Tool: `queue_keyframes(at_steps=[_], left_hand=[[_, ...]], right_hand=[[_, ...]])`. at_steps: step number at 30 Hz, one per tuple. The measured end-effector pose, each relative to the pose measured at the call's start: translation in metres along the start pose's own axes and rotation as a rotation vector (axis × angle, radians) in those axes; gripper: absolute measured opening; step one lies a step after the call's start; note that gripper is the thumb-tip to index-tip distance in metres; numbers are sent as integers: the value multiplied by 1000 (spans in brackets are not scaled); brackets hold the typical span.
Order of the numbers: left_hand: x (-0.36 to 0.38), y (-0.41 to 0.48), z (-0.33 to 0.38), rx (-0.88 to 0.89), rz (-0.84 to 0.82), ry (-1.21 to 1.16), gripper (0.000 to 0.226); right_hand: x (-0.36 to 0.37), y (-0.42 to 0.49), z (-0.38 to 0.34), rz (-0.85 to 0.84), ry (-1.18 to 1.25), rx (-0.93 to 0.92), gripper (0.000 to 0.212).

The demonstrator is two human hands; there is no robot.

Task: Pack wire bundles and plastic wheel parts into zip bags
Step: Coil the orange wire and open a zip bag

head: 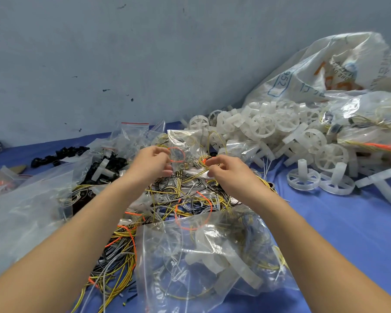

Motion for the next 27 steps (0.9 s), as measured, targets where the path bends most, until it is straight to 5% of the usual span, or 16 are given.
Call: queue_keyframes(at_steps=[5,10,19,24,27], left_hand=[[25,62,-3,-156,121,234,31],[26,89,-19,-254,216,112,34],[27,76,2,-27,150,211,13],[18,-6,34,176,-64,-72,13],[8,-65,30,164,-108,-445,16]], right_hand=[[-8,3,6,29,110,-20,27],[-10,7,10,33,164,-43,27],[-8,6,9,45,155,-44,27],[-2,5,3,55,297,-28,39],[16,1,-13,-128,553,-24,47]])
Point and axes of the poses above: each hand's wrist, its own y-axis towards the middle knuckle, its own x-axis out of the palm, z = x × y, the point moved 4 cm from there along y, towards the middle knuckle, and after that the axes turned 15 degrees about -z, right-handed, at the moved point
